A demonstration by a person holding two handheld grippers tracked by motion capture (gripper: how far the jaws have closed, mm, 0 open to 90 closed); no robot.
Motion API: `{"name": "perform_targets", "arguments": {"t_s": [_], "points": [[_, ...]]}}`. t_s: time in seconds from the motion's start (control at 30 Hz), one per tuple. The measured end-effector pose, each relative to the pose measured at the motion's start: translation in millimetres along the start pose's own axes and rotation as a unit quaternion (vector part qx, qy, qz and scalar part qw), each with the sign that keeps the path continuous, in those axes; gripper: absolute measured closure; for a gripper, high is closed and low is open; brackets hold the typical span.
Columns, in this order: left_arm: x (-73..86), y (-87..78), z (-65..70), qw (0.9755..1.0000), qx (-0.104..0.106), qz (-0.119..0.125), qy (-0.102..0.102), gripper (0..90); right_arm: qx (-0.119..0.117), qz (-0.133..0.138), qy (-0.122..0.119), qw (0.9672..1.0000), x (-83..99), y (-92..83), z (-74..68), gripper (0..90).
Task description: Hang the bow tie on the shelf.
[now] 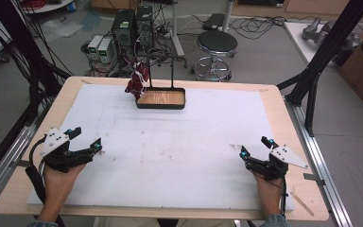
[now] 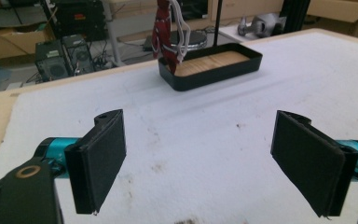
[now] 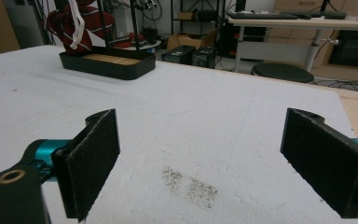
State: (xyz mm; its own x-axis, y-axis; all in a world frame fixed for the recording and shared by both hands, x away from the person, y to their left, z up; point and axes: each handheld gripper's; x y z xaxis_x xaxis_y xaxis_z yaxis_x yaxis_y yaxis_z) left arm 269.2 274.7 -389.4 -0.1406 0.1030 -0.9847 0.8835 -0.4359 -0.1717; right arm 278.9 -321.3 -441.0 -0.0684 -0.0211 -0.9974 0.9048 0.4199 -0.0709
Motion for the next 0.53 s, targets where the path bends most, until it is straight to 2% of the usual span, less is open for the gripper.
{"name": "perform_targets", "arguments": {"t_s": [0.2, 0.53], "points": [[11.4, 1.8, 3.7, 0.9998, 0.004, -0.018, 0.001, 18.4, 0.0, -0.001, 0.0, 1.0, 0.0, 0.0, 0.0, 10.8], [17.7, 4.2, 3.1, 0.9997, 0.004, -0.025, 0.001, 18.3, -0.001, 0.001, -0.001, 1.0, -0.2, -0.1, -0.2, 10.8]]}}
Point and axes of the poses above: each handheld gripper's, and its own axes: y roughly forward along the jaws, x roughly out of its underside, z roughly to its right, and after that the axes turned 7 degrees about z, right-handed
